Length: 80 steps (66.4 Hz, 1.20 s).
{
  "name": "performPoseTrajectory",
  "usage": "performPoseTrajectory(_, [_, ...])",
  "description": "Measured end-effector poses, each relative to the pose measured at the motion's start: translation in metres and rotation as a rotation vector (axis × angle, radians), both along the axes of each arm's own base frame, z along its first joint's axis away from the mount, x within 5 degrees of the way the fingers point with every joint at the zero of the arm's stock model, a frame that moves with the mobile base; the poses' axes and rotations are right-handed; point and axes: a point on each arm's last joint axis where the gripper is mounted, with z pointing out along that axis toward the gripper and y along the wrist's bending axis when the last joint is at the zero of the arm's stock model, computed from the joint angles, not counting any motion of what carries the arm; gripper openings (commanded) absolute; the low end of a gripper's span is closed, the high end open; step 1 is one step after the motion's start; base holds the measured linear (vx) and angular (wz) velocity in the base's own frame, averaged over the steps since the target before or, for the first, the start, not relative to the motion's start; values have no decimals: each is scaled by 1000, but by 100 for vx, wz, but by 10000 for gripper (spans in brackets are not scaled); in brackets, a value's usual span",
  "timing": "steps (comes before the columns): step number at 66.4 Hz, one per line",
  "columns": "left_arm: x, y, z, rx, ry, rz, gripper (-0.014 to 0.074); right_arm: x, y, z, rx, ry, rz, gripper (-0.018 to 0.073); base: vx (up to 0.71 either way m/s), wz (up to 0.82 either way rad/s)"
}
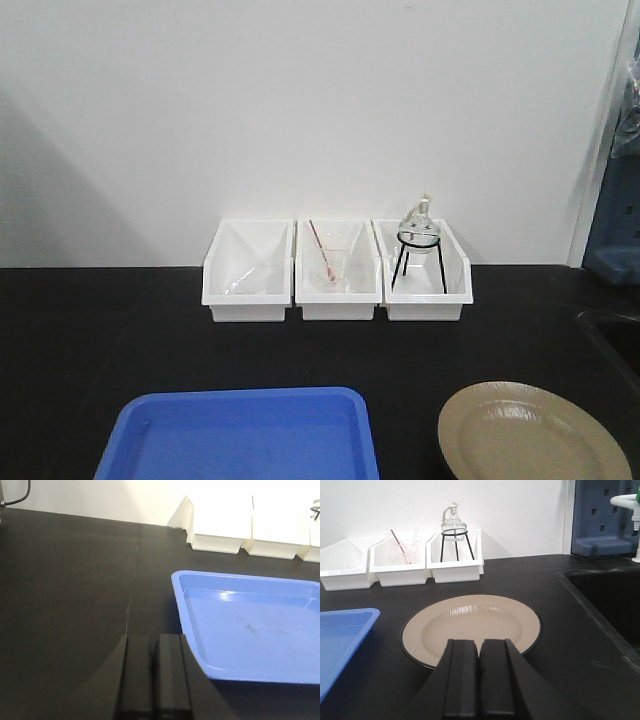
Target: Place disk in tray to left cabinet
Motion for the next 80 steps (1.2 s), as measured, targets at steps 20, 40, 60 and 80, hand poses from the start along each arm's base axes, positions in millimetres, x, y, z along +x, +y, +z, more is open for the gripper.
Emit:
performPoseTrajectory(20, [0,0,0,0,0,0,-6,0,0,0,0,0,0,-6,0,0])
performPoseTrajectory(40, [0,0,0,0,0,0,-6,0,0,0,0,0,0,-6,0,0])
performPoseTrajectory(60, [0,0,0,0,0,0,-6,0,0,0,0,0,0,-6,0,0])
performPoseTrajectory(80, [2,2,22,-8,-239,19,-6,0,1,14,6,-156,10,-6,0,0])
